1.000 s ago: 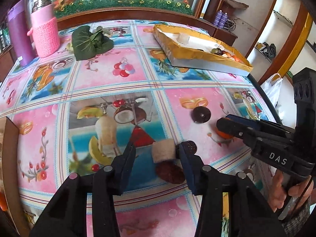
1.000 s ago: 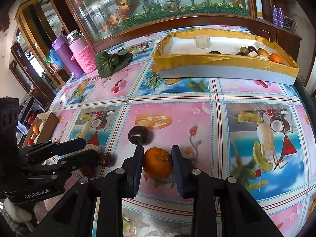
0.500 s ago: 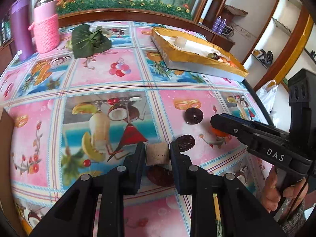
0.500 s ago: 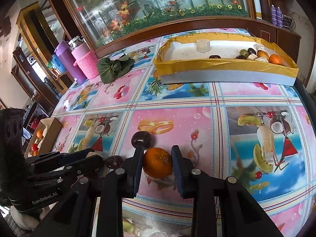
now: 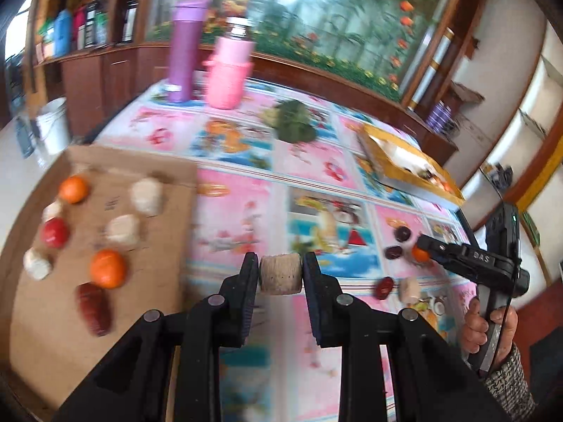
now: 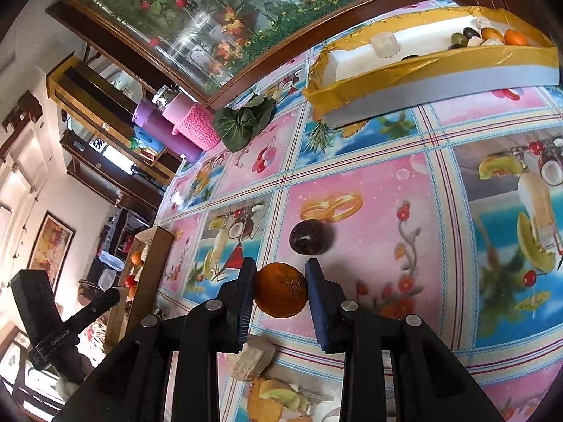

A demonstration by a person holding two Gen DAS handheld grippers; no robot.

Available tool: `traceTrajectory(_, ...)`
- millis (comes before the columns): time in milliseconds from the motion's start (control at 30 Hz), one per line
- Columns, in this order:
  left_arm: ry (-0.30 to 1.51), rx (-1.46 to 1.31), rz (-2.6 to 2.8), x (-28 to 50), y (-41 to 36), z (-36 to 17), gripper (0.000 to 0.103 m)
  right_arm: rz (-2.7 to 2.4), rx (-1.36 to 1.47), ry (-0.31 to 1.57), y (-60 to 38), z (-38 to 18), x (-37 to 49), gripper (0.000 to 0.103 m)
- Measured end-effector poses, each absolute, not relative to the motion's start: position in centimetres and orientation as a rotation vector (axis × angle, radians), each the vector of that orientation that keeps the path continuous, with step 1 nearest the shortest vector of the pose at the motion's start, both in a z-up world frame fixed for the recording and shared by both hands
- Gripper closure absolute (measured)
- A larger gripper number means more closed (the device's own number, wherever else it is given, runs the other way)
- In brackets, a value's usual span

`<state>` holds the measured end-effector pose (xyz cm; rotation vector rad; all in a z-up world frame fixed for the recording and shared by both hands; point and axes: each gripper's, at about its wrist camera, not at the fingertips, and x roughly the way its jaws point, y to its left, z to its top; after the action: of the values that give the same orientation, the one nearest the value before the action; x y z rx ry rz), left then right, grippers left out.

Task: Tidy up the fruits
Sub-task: 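Carry the orange and oat ball to the cardboard tray and open both tools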

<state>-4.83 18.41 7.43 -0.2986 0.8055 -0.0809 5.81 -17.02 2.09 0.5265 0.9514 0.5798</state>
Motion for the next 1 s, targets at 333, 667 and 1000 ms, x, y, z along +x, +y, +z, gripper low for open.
traceTrajectory(333,0.857,-0.357,0.191,-7.8,30.1,6.1,0.078,0.634,0.404,0.923,-10.6,7.7,2.6,0.072)
traceTrajectory(667,0.962,-0.344,0.317,-8.3,34.5,3.2,0.078,0.909,0.160,0.979,7.9,10.1,-1.6,0.071)
traceTrajectory(1000,0.924,-0.436,0.310,-10.0,36.7,3.2,0.071,0.991,-0.024,1.073,19.3,5.5,-5.0,0.071)
